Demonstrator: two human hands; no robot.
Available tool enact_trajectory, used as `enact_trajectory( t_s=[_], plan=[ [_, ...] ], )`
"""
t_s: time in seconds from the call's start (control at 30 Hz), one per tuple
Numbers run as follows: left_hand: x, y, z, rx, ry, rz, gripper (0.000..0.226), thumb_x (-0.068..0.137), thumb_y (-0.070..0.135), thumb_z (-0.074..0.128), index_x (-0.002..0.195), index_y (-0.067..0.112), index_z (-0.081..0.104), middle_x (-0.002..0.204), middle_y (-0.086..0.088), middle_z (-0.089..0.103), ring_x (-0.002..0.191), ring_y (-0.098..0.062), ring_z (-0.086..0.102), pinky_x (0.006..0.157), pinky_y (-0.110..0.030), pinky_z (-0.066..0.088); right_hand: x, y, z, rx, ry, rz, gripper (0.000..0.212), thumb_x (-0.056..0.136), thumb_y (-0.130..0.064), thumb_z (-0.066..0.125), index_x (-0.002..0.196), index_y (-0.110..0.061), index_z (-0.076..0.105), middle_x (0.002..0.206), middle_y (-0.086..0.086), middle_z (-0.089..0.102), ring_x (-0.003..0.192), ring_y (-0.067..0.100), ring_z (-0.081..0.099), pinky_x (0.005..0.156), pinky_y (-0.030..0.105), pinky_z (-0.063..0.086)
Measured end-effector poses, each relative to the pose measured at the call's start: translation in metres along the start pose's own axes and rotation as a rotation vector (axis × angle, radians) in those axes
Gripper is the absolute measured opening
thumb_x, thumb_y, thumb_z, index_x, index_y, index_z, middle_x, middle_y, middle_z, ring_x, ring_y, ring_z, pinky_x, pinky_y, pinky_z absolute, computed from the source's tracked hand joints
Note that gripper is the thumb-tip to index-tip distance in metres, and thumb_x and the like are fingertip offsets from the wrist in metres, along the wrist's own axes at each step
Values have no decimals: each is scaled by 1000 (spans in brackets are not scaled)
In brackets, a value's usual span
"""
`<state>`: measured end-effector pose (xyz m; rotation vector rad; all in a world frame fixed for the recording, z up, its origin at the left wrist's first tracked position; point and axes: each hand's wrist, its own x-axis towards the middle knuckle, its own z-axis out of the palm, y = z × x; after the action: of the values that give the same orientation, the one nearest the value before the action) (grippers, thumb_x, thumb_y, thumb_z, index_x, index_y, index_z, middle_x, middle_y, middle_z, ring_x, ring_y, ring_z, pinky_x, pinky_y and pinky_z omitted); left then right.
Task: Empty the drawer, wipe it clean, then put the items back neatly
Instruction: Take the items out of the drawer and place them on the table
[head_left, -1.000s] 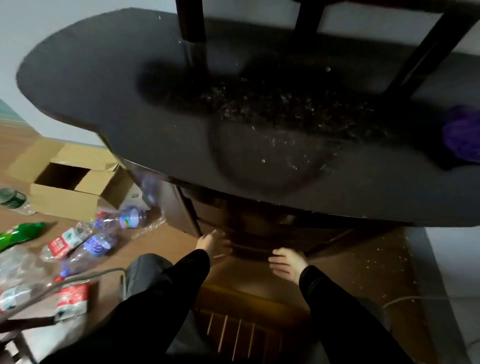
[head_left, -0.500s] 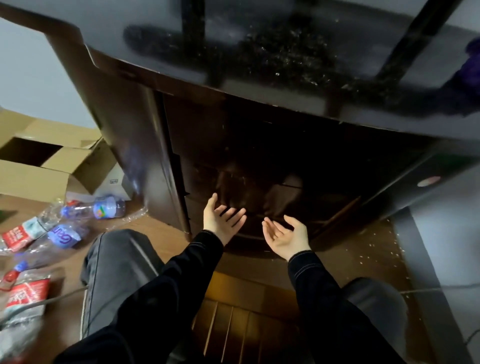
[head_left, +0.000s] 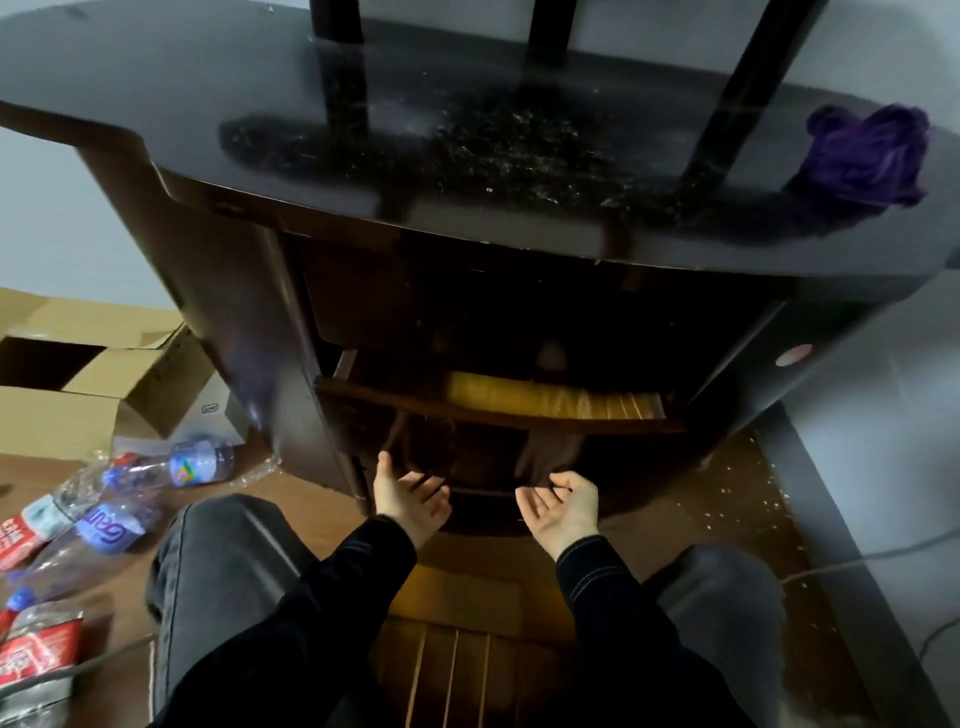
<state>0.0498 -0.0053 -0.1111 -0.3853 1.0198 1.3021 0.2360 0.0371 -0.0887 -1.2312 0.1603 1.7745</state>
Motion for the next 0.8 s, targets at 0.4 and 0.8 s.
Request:
enact_trajectory(
  t_s=[0.4, 0.8],
  plan=[
    [-121, 3, -26, 805, -166, 91, 32, 101, 31, 52, 116, 7, 66, 113, -18, 72, 95, -36, 70, 71, -39, 54, -84, -6, -64, -396, -173, 38, 43, 103, -36, 49, 131, -4, 58, 117, 17, 73, 110, 33, 69, 83, 40, 56],
    [-127, 45, -1, 1890, -169, 1583, 34, 87, 42, 73, 113, 20, 70, 111, 4, 63, 101, -20, 55, 84, -38, 49, -121, -60, -6, -2077, -332, -1487, 37, 98, -50, 56, 127, -28, 63, 121, -15, 59, 116, 9, 46, 94, 24, 38]
  ],
)
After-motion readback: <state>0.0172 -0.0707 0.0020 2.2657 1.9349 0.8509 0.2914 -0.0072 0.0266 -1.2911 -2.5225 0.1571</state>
